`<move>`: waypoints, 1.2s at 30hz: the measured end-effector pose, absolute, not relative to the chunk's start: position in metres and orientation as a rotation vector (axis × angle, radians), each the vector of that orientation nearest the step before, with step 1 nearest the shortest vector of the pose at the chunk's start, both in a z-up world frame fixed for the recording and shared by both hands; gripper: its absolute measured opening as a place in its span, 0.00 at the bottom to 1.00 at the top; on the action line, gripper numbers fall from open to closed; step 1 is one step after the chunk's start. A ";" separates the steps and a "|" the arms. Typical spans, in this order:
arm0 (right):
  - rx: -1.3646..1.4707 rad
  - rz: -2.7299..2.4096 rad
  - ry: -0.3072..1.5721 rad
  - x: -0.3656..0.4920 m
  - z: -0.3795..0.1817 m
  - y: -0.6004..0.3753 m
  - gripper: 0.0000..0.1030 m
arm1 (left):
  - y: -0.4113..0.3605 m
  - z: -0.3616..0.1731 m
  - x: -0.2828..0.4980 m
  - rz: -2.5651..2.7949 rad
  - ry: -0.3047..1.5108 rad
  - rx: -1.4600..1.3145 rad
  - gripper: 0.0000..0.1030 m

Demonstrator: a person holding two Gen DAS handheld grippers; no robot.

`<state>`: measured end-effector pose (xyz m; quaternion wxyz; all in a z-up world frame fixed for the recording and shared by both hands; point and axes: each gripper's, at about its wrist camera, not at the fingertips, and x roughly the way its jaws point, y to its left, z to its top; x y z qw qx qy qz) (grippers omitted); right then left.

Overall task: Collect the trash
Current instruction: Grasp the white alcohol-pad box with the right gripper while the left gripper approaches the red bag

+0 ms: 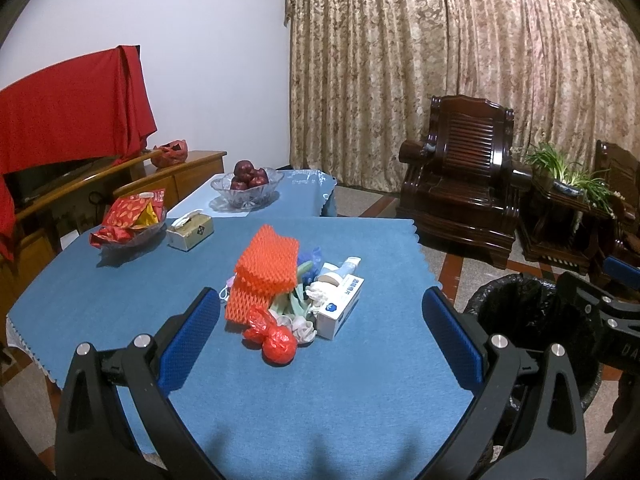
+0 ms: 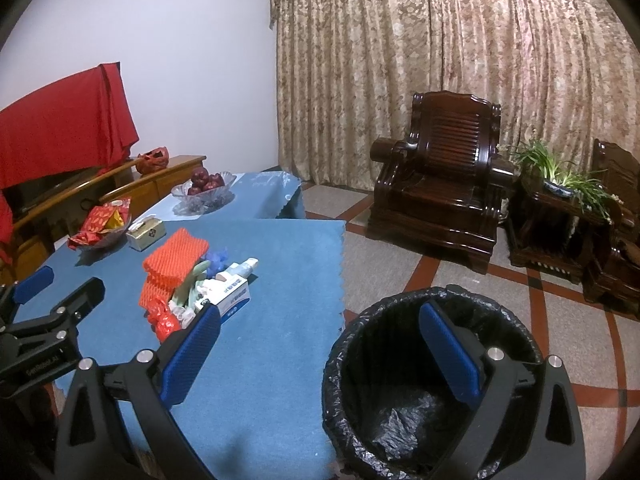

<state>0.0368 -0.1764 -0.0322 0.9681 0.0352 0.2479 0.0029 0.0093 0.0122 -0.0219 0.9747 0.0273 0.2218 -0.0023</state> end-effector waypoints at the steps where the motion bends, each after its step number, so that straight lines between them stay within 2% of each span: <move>1: 0.070 0.012 0.506 0.039 -0.034 -0.175 0.94 | 0.012 -0.023 0.008 0.001 0.445 0.058 0.95; 10: 0.054 0.063 0.546 0.083 -0.054 -0.141 0.94 | 0.074 -0.063 0.034 0.122 0.414 0.040 0.95; 21: 0.072 0.156 0.664 0.168 -0.118 -0.077 0.94 | 0.134 -0.095 0.067 0.203 0.459 0.011 0.95; 25: 0.100 0.194 0.737 0.196 -0.140 -0.058 0.83 | 0.145 -0.102 0.074 0.220 0.476 0.010 0.95; 36: 0.032 0.185 0.798 0.239 -0.176 -0.012 0.80 | 0.165 -0.118 0.094 0.235 0.521 -0.015 0.95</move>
